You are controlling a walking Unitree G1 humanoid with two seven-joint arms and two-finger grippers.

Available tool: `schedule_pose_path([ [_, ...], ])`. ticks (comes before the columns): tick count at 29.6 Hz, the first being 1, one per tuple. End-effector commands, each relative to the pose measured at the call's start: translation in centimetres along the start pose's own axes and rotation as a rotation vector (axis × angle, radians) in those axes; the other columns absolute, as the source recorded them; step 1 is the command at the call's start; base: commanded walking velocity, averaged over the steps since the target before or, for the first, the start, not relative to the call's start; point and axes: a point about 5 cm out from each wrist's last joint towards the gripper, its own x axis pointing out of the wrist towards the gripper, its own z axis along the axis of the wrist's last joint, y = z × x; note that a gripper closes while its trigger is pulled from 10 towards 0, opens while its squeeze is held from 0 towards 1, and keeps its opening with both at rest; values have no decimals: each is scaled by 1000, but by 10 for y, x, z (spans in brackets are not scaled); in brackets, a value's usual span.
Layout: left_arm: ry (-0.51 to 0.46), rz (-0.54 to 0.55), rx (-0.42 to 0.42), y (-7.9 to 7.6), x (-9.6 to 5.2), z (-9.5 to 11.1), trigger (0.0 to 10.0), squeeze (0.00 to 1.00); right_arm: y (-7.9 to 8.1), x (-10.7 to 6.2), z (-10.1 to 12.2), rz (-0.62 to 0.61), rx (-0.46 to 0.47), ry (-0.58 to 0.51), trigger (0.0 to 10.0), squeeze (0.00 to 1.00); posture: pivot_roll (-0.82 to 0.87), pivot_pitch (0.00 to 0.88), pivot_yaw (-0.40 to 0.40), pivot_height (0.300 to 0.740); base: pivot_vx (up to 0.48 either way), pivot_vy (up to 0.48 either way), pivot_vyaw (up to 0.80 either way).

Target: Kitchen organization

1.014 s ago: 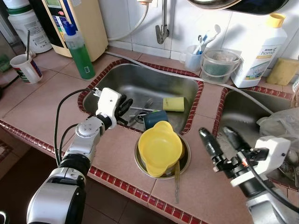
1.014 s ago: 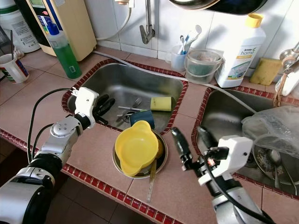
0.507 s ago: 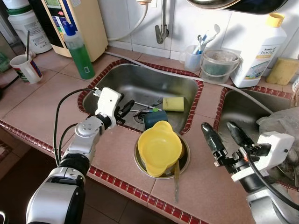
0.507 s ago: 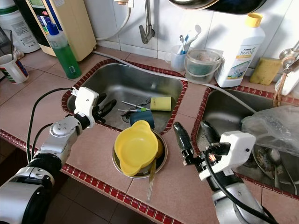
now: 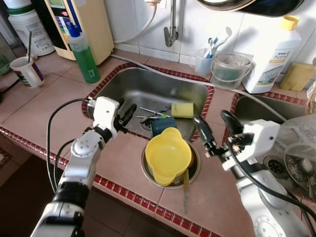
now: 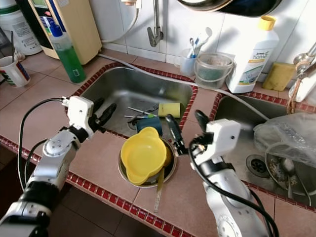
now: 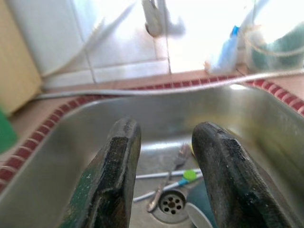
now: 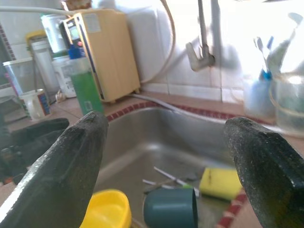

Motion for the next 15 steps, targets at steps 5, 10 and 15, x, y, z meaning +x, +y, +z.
schedule_pose_path([
  [5,-39,92,11,1,-15,5,10000,0,1,6,-4,-17,-53,-21,10000,0,-73,81,20,740,0,0,0],
  [10,-63,194,-23,-1,-33,9,10000,0,-5,6,-9,-88,-102,-35,10000,0,-62,76,8,740,0,0,0],
  [15,-61,260,-78,-6,-48,11,10000,0,-11,3,-11,-140,-114,-46,10000,0,-60,67,7,740,0,0,0],
])
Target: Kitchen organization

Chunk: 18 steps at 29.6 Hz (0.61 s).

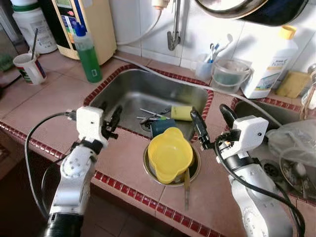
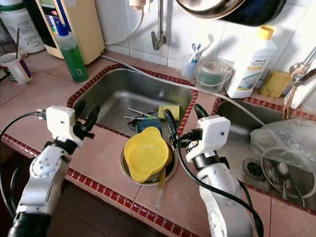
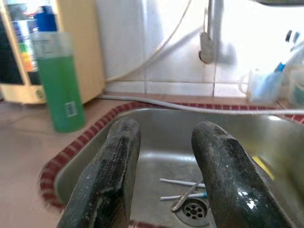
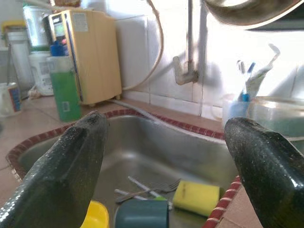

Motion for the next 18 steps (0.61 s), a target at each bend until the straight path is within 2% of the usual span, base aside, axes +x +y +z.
schedule_pose_path([
  [1,0,30,-17,1,-4,4,10000,0,-5,-2,-2,-42,-11,-3,10000,0,-56,65,7,740,0,0,0],
  [7,13,85,-26,6,-13,2,10000,0,-10,-2,-1,-103,-23,-24,10000,0,-53,63,7,740,0,0,0],
  [18,17,77,-33,6,-14,8,10000,0,-9,2,-2,-90,-29,-33,10000,0,-45,58,-3,740,0,0,0],
])
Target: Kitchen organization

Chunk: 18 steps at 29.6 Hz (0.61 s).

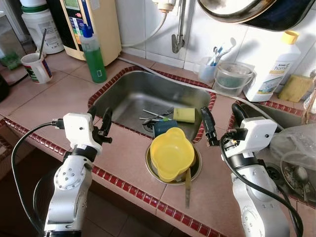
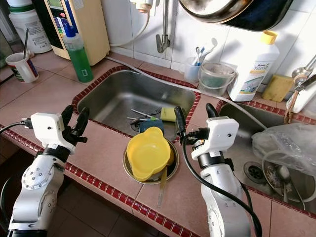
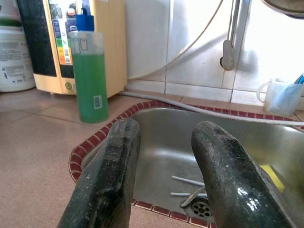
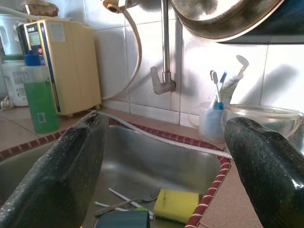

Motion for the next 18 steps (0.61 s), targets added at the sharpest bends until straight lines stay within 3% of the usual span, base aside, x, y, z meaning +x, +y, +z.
schedule_pose_path([
  [1,1,0,5,1,-3,2,10000,0,0,1,1,0,-2,-10,10000,0,-44,59,-4,740,0,0,0],
  [16,10,-24,-7,-1,-2,3,10000,0,0,4,-1,-2,-6,1,10000,0,-48,57,2,740,0,0,0],
  [18,12,-27,-17,-1,-1,3,10000,0,0,4,-2,-4,4,8,10000,0,-46,57,4,740,0,0,-781],
])
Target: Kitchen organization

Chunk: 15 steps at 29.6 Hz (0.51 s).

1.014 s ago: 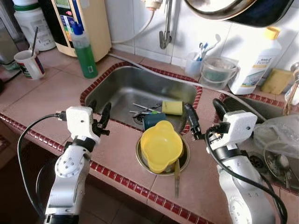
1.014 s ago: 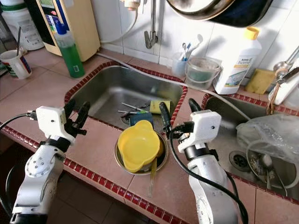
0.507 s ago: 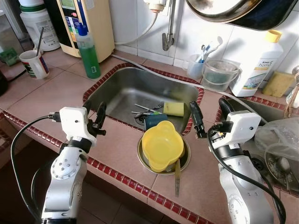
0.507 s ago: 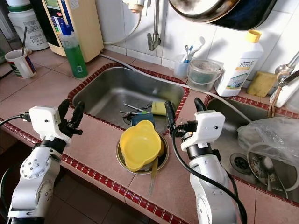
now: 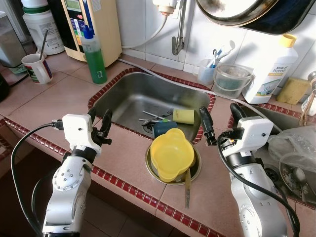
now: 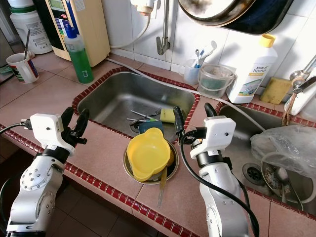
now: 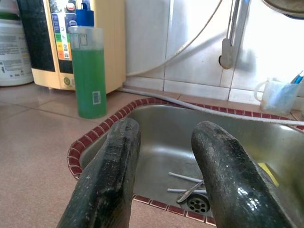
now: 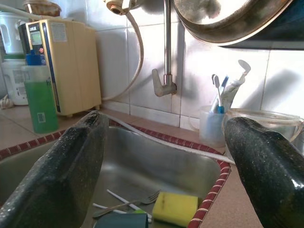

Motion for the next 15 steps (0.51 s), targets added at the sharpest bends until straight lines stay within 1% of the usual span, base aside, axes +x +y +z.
schedule_pose_path([
  [1,-16,-21,2,-2,1,6,10000,0,-2,0,0,-7,6,7,10000,0,-47,58,4,740,0,0,-781],
  [3,-13,-26,-16,-2,2,6,10000,0,-2,0,-1,-5,7,7,10000,0,-46,58,5,740,0,0,-778],
  [4,-12,-26,-19,-2,2,6,10000,0,-2,1,-1,-4,7,8,10000,0,-45,59,5,740,0,244,-775],
  [9,-3,-23,-17,-1,3,6,10000,0,-1,1,-1,-3,11,7,10000,0,-44,59,8,740,0,480,-775],
  [12,-3,-14,-20,-1,3,6,10000,0,-1,1,-1,-3,12,6,10000,0,-45,60,8,740,0,0,-775],
  [13,-2,-17,-2,-1,3,6,10000,0,-1,1,-1,-2,14,7,10000,0,-45,59,8,740,0,0,-775],
  [15,0,-19,-4,-1,3,5,10000,0,-1,1,-1,-2,16,10,10000,0,-46,59,8,740,0,0,-775],
])
